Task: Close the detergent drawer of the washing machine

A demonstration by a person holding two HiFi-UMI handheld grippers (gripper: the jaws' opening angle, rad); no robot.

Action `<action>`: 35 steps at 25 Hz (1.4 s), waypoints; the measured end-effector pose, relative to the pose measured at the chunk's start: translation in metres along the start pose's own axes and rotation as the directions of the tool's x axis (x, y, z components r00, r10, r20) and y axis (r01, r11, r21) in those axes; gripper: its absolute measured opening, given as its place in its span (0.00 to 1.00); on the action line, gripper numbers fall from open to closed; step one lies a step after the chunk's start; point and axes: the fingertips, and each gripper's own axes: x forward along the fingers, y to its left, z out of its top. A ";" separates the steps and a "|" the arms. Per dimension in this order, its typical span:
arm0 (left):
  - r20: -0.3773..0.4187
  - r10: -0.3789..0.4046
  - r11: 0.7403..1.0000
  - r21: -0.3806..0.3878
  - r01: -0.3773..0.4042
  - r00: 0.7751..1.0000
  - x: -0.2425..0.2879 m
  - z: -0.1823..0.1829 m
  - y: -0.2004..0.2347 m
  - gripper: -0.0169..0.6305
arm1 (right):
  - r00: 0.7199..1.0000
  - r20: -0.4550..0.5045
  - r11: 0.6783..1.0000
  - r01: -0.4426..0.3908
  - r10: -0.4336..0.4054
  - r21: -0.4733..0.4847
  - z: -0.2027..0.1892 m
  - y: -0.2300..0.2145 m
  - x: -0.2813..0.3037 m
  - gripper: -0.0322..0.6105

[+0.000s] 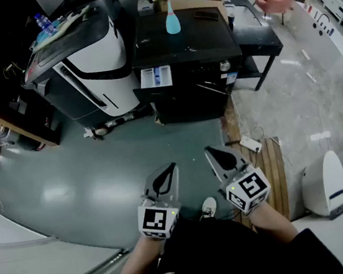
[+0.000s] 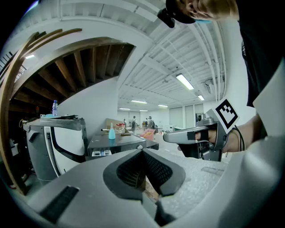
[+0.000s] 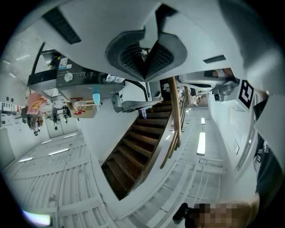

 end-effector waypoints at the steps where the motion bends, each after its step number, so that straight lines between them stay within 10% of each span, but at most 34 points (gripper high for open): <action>1: -0.001 0.000 1.000 0.001 0.000 1.000 0.000 0.000 0.002 0.03 | 1.000 -0.001 1.000 -0.001 0.001 0.001 0.000 0.001 0.001 0.05; 35: 0.024 -0.010 0.999 -0.034 0.011 1.000 -0.017 0.014 0.127 0.03 | 0.999 0.032 0.999 0.018 -0.019 0.036 0.028 0.037 0.108 0.05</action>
